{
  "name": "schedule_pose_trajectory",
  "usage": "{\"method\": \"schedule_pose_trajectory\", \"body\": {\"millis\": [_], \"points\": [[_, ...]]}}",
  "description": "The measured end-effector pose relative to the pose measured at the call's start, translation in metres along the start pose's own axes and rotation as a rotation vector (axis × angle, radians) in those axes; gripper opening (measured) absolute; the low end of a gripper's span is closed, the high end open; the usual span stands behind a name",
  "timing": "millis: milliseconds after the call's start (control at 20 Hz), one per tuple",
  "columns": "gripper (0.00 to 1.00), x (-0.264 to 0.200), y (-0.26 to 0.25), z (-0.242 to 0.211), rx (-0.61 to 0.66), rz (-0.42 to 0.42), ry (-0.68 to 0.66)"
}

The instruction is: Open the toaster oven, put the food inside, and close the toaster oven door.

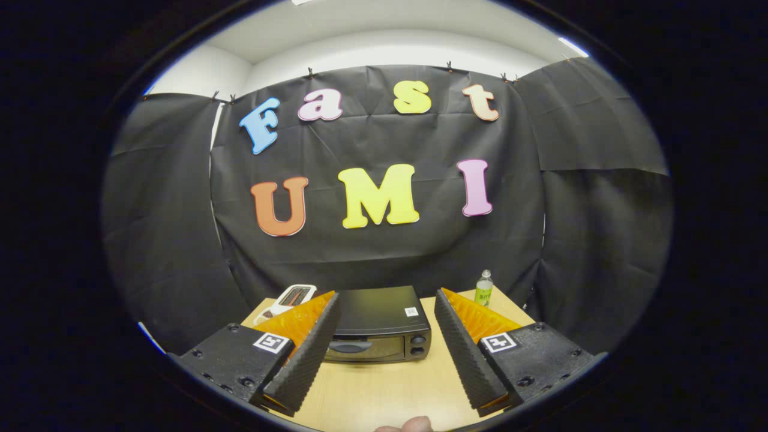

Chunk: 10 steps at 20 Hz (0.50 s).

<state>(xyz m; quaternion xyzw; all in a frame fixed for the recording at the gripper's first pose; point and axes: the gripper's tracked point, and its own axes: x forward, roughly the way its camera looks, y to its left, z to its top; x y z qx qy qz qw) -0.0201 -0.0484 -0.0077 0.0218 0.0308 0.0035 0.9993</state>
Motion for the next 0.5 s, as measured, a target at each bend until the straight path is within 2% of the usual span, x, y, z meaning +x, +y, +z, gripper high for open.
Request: {"method": "schedule_pose_trajectory", "body": {"millis": [500], "points": [[1.00,-0.0033,-0.0020,-0.0026,0.008,0.013,0.003]]}}
